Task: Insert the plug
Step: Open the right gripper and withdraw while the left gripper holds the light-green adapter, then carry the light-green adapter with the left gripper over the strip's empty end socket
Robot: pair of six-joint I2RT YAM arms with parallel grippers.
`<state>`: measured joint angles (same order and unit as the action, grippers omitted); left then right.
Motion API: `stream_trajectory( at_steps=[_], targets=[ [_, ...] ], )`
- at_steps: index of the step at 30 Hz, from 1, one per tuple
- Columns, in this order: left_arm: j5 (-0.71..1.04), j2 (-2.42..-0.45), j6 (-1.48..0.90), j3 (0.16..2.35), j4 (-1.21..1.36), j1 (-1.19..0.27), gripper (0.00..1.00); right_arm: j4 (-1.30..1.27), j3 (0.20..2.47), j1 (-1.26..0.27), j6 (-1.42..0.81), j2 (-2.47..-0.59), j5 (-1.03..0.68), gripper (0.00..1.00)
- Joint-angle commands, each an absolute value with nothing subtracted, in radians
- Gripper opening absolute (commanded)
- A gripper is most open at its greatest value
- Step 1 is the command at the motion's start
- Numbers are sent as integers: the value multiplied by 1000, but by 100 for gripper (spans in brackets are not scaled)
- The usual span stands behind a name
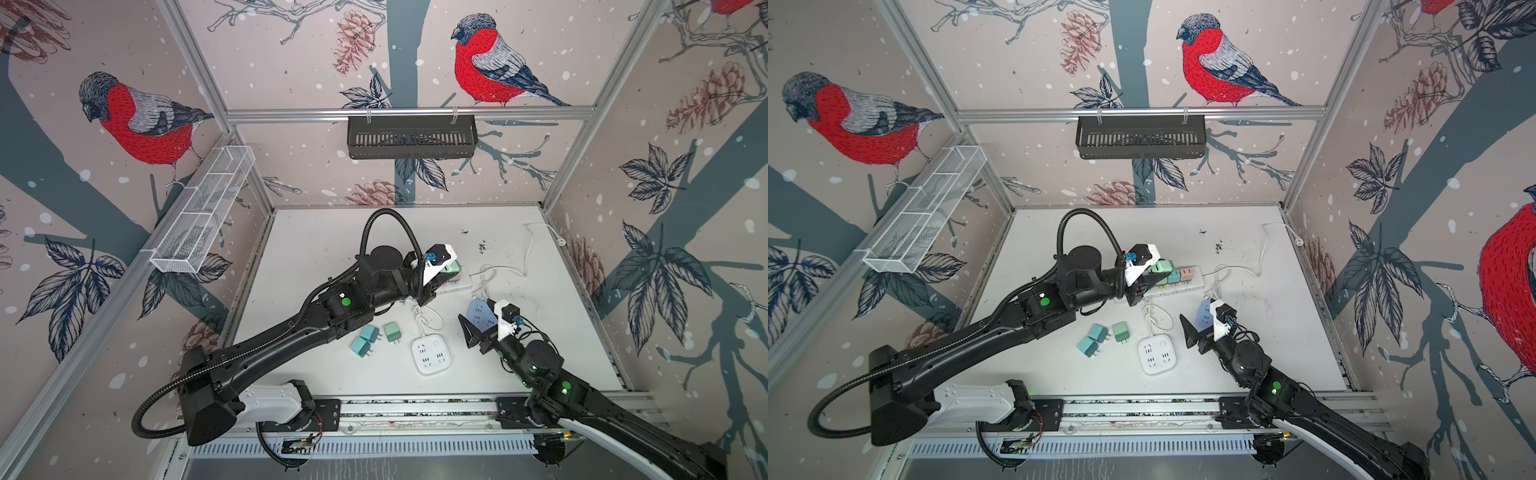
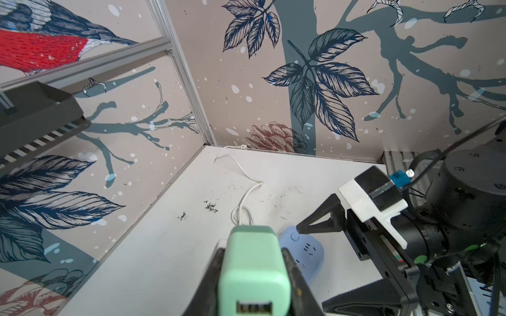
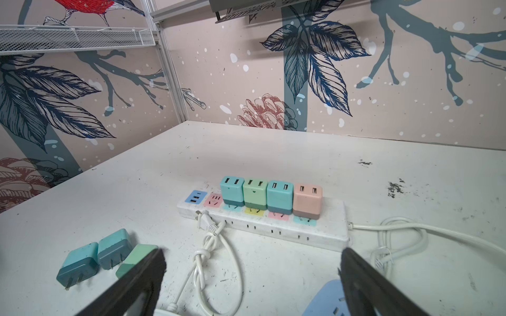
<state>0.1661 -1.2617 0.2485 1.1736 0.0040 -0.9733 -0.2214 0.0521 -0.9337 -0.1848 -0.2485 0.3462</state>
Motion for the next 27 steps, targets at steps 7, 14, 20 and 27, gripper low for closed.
stream_trajectory(
  at_steps=[7,14,20,27],
  targets=[
    [141,-1425,293,1502,-130,-900,0,-231,72,-934,-233,-210,421,100],
    [63,-1704,379,1789,-513,-799,0,-330,5,-934,-312,-182,441,100],
    [150,-1873,459,1943,-679,-689,0,-226,59,-930,-321,-231,417,100],
    [44,-1984,510,2055,-881,-691,0,-258,14,-930,-351,-173,380,100]
  ],
)
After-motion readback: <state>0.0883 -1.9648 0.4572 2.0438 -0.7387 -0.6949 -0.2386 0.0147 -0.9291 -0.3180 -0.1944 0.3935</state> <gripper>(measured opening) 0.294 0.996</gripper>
